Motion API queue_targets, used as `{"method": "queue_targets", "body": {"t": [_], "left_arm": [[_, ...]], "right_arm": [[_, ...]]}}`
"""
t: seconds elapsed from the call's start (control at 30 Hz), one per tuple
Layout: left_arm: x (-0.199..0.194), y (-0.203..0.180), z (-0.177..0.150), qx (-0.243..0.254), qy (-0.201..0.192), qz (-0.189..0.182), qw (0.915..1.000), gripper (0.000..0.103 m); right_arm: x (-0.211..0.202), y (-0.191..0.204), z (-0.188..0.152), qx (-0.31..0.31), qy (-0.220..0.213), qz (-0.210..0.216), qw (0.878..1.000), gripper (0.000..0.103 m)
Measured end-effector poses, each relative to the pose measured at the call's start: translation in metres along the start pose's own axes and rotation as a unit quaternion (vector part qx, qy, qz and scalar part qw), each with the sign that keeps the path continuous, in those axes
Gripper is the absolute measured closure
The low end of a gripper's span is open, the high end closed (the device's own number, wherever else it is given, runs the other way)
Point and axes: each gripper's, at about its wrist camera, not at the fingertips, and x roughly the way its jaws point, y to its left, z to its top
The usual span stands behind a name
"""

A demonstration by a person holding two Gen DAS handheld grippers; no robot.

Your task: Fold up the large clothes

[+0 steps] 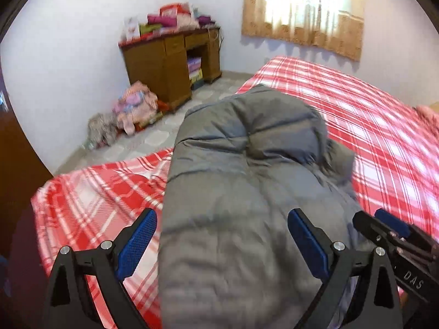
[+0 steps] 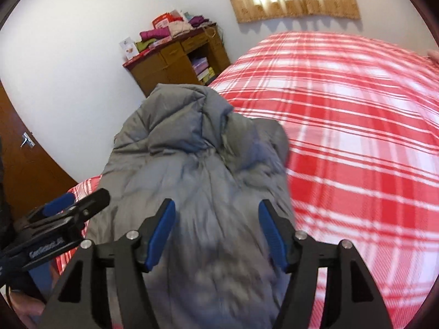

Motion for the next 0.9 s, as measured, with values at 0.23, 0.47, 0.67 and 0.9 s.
{"method": "queue_targets", "body": {"t": [0.23,0.47,0.67,0.9], "left_arm": [[-0.059,-0.022,-0.038,0.015,-0.038,0.022,0.9989,0.006],[-0.097,-0.036,-0.063,0.012,-0.05,0.035,0.9981,0.006],[-0.128,-0.045,-0.074,0.01,-0.067,0.029,0.9972,0.006],[-0.162,-0.053,-0.067,0.019,-0.106,0.034,0.9936,0.006]], "right_arm": [[-0.056,0.003,-0.032,-0.009,-0.034,-0.028,0.999,0.032],[-0.104,-0.005,-0.047,-0.01,-0.073,-0.045,0.996,0.029],[-0.144,-0.008,-0.048,-0.021,-0.119,-0.064,0.991,0.026],[-0.177,-0.003,-0.04,-0.027,-0.179,-0.074,0.981,0.02]]}}
